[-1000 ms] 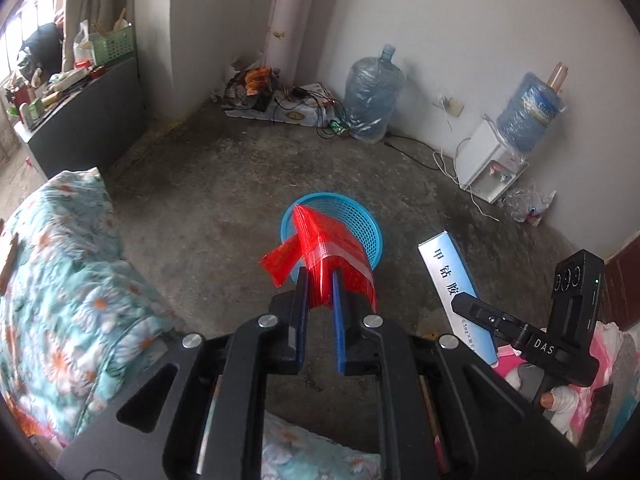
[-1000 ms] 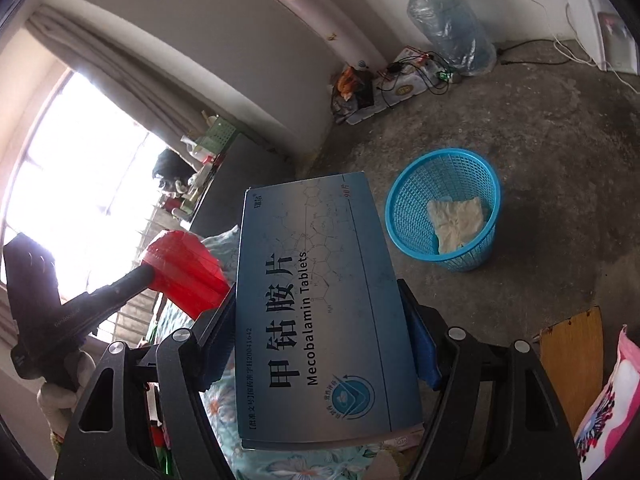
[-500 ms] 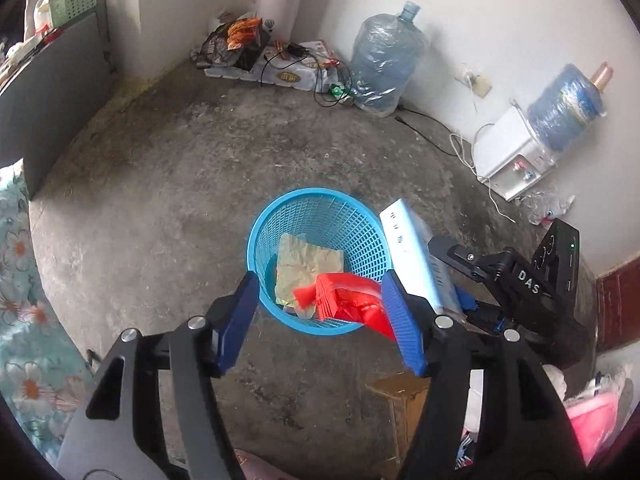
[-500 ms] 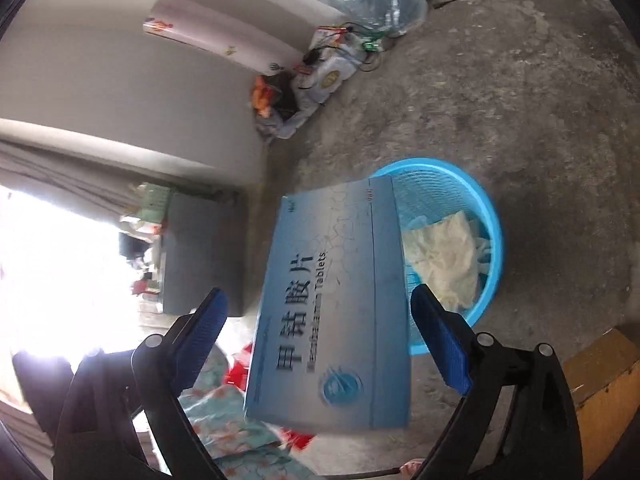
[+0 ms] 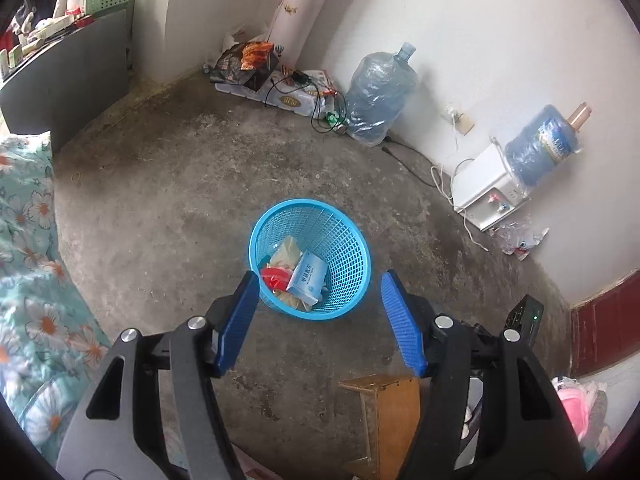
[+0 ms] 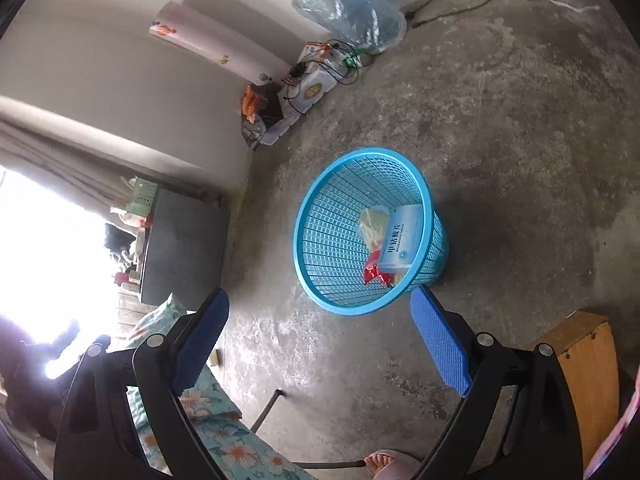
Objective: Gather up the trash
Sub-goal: 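Move both tools back over the bed, then grasp the white AD milk bottle with the right tool and lift it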
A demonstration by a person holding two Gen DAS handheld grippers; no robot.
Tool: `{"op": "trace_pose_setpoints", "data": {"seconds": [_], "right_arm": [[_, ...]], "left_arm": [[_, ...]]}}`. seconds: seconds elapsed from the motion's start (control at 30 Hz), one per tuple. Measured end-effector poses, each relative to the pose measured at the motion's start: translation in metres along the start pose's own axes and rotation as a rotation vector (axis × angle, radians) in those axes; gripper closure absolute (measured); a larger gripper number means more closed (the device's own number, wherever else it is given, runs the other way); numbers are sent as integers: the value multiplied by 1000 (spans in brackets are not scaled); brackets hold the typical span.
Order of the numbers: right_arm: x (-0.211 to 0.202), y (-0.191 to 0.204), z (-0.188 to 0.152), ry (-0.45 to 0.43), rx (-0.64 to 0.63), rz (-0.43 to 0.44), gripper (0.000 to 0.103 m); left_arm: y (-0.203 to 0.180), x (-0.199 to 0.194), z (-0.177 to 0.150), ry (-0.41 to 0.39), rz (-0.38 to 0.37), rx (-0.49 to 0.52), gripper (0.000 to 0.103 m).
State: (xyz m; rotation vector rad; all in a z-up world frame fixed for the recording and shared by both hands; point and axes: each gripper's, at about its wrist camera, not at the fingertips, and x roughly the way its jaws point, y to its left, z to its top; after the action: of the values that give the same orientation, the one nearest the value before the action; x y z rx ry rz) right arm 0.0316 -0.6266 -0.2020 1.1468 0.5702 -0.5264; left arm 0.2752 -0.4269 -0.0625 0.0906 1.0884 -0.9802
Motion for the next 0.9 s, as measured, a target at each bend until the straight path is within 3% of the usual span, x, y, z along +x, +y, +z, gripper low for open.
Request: {"op": "trace_pose_setpoints", "data": {"seconds": [0.1,0.27,0.4,0.5,0.63,0.9], "right_arm": [[-28,34,-14,-21,-137,6,13],[-63,98,-35,-66,-313,105,13],[-82,147,-63,-39,-470,189,13],[-85,172,-84,48,-538,212,12],[-94,200,-117,139,-598,261,12],[-116,260,-194,359,-658,454,12]], "left_arm": [[0,-54,-23,-67,-27,-11,41],[3,-139,-87,-152,38,14,38],[25,-204,-142,-214,110,-48,34],[43,-254,-181,-281,219,-99,34],[68,-318,-225,-357,300,-186,33],[114,-419,-309,-552,480,-371,31]]}}
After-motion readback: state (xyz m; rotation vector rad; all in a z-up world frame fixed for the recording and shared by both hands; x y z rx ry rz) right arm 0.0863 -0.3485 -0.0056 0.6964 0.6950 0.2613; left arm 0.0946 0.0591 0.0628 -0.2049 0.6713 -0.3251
